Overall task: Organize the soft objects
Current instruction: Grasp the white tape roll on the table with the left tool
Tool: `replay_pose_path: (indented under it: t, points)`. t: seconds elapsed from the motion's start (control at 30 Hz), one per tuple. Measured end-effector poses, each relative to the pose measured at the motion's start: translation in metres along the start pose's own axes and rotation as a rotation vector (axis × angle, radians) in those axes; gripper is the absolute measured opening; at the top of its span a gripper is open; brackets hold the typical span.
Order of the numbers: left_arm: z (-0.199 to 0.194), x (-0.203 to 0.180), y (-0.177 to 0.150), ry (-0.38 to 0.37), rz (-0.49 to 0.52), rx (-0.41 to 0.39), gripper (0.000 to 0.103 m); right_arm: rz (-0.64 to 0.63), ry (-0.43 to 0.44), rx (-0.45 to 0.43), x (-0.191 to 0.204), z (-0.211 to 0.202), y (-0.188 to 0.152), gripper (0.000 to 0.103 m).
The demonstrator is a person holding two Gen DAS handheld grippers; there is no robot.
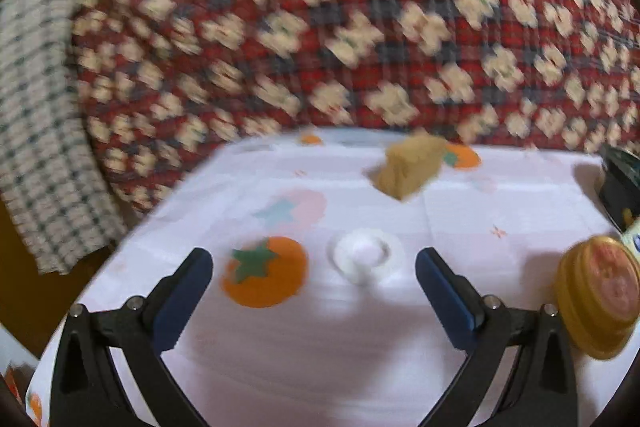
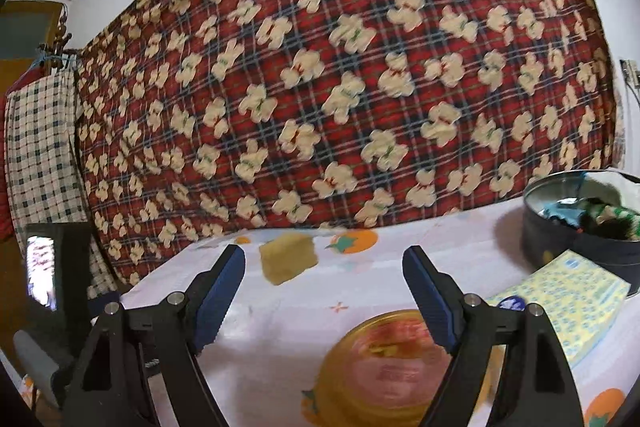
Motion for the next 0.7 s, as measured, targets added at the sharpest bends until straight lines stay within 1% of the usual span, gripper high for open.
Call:
replay_pose_path:
  t: [0.03,0.1,0.23,0.27,0.33,0.4,0.47,0.53,0.57,0.6,0.63,0.7]
  points:
    - [0.007,-0.003,-0.001,-0.031,0.007,0.031,0.103,-0.004,-0.002,0.010,0.001,0.002,-0.002,0.083]
    - [0.021,-0.008,-0.001,-0.050,0.024,0.073,0.103,0.006,0.005,0.020,0.000,0.004,-0.003,0.083]
    - [0.043,-0.018,0.009,-0.017,0.095,0.091,0.102,0.032,0.015,0.036,-0.004,0.007,-0.004,0.083]
    - [0.052,-0.020,0.011,0.000,0.112,0.111,0.101,0.036,0.016,0.038,-0.005,0.007,-0.004,0.083]
    - [0.064,-0.020,0.010,0.011,0.122,0.163,0.098,0.042,0.020,0.042,-0.006,0.008,-0.004,0.083]
    - [0.078,-0.022,0.006,0.007,0.134,0.226,0.088,0.041,0.021,0.043,-0.006,0.008,-0.004,0.083]
    - [0.087,-0.021,0.003,0.005,0.131,0.267,0.087,0.033,0.026,0.046,-0.004,0.009,-0.004,0.083]
    - [0.090,-0.021,0.002,-0.017,0.115,0.281,0.086,0.028,0.031,0.044,-0.003,0.008,-0.004,0.083]
    - [0.091,-0.020,0.002,-0.032,0.103,0.286,0.082,0.026,0.033,0.043,-0.003,0.008,-0.004,0.083]
    - [0.091,-0.020,0.001,-0.054,0.094,0.292,0.063,0.023,0.035,0.043,-0.002,0.008,-0.004,0.083]
    - [0.094,-0.021,0.000,-0.068,0.090,0.304,0.058,0.021,0.036,0.044,-0.002,0.008,-0.005,0.083]
    - [0.095,-0.022,-0.001,-0.092,0.084,0.311,0.055,0.014,0.036,0.054,0.000,0.010,-0.006,0.083]
Point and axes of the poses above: each gripper's, at about its wrist camera, not at the fingertips, and z roughly the way its jaws point, x to its left, y to its top, the point moved 7 cm from there along z, roughly the way its jaws point, and after that the axes turned 9 degrees about -y, right-handed, at the moved point
